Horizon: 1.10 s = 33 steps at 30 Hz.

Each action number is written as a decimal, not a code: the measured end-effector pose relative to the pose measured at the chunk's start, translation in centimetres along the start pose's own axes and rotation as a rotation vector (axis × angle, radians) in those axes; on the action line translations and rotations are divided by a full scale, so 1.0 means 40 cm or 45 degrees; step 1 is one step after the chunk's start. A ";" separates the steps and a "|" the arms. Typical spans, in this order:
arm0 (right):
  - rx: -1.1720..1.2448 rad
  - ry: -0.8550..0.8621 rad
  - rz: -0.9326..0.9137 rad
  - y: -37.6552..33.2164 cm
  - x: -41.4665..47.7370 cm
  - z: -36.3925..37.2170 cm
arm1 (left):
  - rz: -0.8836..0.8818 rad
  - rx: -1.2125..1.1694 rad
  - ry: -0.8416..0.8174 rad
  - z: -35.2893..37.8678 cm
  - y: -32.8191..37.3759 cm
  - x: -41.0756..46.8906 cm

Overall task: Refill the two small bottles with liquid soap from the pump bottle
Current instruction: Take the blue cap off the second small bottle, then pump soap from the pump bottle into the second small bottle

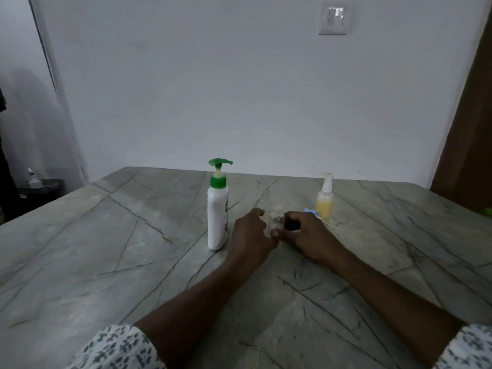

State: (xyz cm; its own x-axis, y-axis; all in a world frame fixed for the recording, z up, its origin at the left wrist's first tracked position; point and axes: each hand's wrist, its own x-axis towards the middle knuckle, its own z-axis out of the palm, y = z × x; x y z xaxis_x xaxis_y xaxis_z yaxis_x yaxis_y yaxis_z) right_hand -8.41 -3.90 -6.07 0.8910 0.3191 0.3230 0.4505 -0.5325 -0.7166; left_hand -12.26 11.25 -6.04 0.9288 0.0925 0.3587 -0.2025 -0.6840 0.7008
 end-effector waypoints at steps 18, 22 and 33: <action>-0.092 0.097 -0.049 0.009 -0.008 0.024 | 0.000 -0.863 0.350 -0.267 -0.026 0.146; -0.103 0.095 -0.056 0.002 -0.011 0.023 | 0.263 -0.784 0.207 -0.239 -0.047 0.145; -0.087 0.160 -0.099 -0.010 -0.015 0.022 | 0.446 -0.360 0.313 -0.176 -0.060 0.117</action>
State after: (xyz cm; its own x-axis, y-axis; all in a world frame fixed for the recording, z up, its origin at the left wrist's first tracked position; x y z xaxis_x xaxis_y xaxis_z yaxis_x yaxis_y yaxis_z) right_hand -9.18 -3.21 -6.53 0.8513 0.2634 0.4538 0.5176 -0.5636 -0.6438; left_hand -9.63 18.43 -1.71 0.6970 0.0835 0.7122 -0.5960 -0.4850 0.6400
